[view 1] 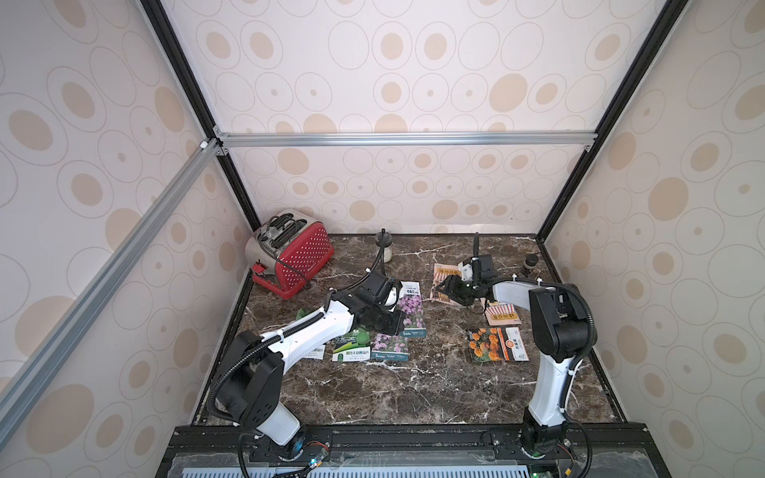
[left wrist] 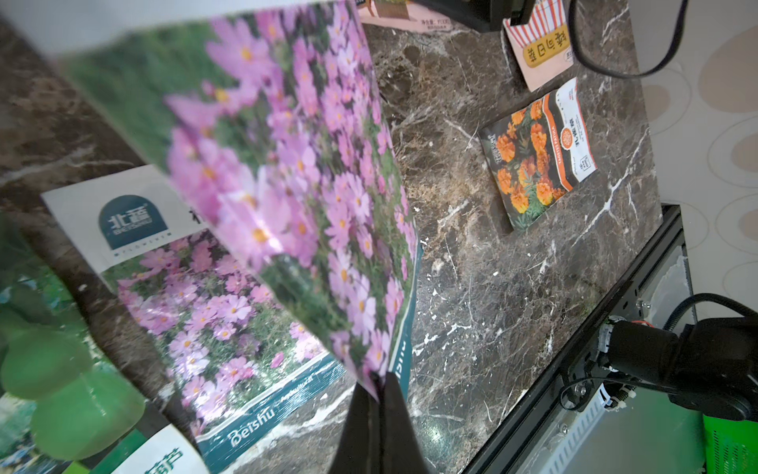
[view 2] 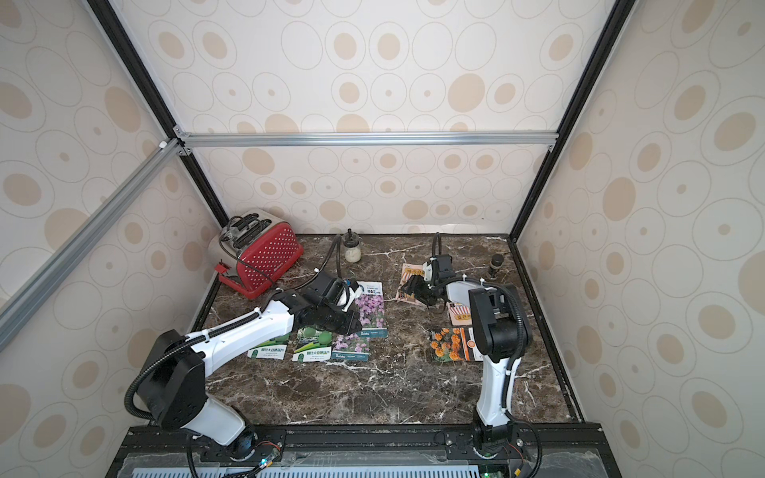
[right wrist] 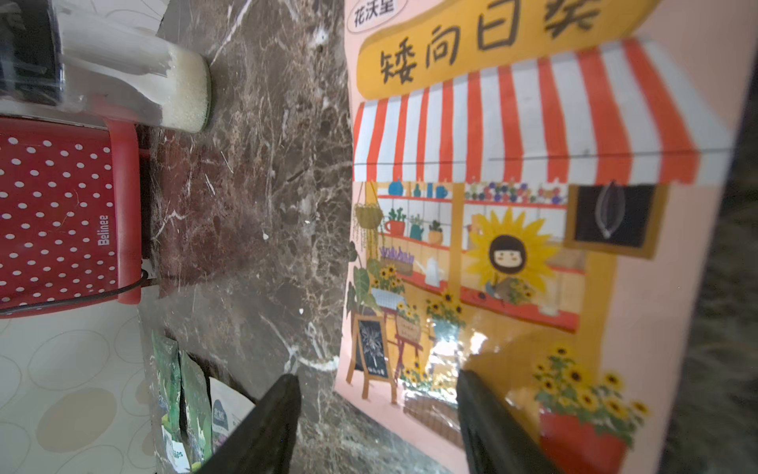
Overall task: Arrange the seed packets in a row
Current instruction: Adjust the seed packet at the center of the board, then place the seed packet at the center of the board.
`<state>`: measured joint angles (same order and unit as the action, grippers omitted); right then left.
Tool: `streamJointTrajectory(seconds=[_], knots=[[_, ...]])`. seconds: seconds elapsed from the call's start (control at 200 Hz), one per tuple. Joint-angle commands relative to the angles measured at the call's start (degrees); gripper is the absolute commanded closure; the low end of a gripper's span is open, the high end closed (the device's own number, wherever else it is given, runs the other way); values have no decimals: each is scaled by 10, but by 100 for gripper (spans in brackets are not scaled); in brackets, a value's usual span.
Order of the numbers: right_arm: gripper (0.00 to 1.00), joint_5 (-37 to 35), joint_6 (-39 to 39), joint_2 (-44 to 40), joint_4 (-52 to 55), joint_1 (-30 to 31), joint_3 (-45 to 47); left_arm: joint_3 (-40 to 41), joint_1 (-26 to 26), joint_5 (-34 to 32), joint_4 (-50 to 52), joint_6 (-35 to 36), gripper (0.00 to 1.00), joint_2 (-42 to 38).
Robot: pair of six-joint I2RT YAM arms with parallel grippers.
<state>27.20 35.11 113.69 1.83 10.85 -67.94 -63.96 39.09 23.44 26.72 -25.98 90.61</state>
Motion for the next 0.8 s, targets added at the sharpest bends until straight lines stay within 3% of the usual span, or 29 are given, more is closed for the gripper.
streamJointTrajectory(seconds=[0.0,0.29,0.791], knots=[[35,-36,4,-23,25,-20,36,-12,20,15,-30,-15,100,23],[34,-63,-23,-129,63,-53,106,-7,55,27,-78,-51,100,83],[28,-59,-58,-273,118,-54,112,-24,63,61,-82,-50,100,163]])
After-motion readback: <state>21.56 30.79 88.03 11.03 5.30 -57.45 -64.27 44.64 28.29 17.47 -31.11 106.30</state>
